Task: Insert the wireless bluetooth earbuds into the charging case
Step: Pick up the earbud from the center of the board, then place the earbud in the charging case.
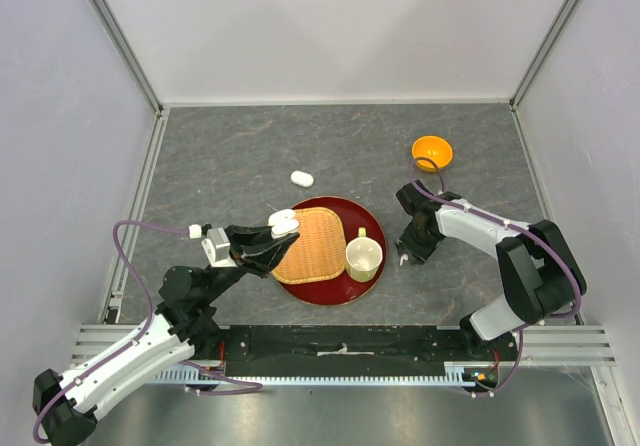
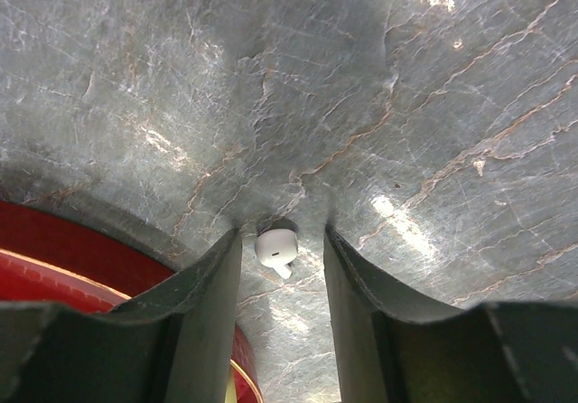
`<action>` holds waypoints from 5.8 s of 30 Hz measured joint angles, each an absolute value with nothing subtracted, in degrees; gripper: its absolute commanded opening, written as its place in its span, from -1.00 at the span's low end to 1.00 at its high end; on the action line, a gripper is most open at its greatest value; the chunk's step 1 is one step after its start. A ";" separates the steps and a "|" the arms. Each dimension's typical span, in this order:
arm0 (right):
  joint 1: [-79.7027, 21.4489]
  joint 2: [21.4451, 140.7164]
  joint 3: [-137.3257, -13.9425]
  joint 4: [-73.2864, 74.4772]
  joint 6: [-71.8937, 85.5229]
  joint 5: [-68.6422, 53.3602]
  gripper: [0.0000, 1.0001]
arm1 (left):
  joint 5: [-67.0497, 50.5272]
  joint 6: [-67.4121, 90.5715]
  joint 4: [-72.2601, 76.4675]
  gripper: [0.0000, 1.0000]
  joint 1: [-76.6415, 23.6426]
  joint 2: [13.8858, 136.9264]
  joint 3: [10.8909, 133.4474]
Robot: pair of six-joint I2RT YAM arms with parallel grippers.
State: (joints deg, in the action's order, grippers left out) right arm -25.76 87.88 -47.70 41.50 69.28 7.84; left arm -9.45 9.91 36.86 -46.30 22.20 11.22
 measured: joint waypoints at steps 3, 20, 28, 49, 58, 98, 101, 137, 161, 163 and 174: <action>-25.76 87.94 -47.72 41.60 69.28 7.81 -0.12 | -9.28 9.91 36.64 -0.96 -46.30 22.17 11.18; -25.76 88.09 -47.75 41.82 69.49 7.73 -0.15 | -9.10 9.89 36.03 -0.95 -46.30 22.13 11.16; -25.76 88.36 -47.97 41.71 69.67 7.31 -0.14 | -9.06 9.32 35.70 -0.96 -46.30 21.41 11.05; -25.76 88.47 -47.99 41.58 69.67 7.38 -0.49 | -9.04 9.08 35.66 -0.95 -46.30 21.32 10.85; -25.78 88.44 -47.99 41.17 68.05 7.75 -0.92 | -9.04 9.08 35.66 -0.96 -46.30 21.65 10.85; -32.51 39.42 -40.29 0.40 52.40 5.30 -1.00 | -9.82 9.13 39.59 -0.95 -46.30 28.60 10.87; -35.86 39.94 -41.36 -2.55 51.40 4.54 -1.00 | -10.52 9.13 40.16 -0.96 -46.30 28.75 10.90; -72.01 60.01 -46.68 -19.68 39.66 26.37 -1.00 | -11.20 9.13 42.24 -0.96 -46.30 30.35 11.03; -75.26 66.22 -51.70 -19.42 37.80 28.86 -1.00 | -11.20 9.13 42.63 -0.96 -46.30 31.51 11.03; -75.85 66.67 -51.92 -19.09 37.19 29.78 -1.00 | -11.20 9.13 42.61 -0.95 -46.30 31.48 11.03; -77.17 68.31 -52.93 -18.35 34.57 34.39 -1.00 | -12.12 9.13 42.57 -0.95 -46.30 31.35 11.03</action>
